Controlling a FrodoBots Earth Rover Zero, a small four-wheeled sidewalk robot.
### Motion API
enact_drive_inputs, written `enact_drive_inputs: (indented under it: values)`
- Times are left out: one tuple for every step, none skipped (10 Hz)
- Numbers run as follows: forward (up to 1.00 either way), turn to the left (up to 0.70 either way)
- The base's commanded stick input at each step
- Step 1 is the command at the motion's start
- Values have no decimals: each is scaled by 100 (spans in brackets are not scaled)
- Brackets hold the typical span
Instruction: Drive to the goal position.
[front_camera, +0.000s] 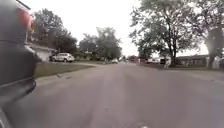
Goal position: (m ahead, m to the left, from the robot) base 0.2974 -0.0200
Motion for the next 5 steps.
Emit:
enact_drive_inputs:
  values:
    - [70,-3]
    - [70,-3]
    - [70,-3]
    - [70,-3]
    - [70,-3]
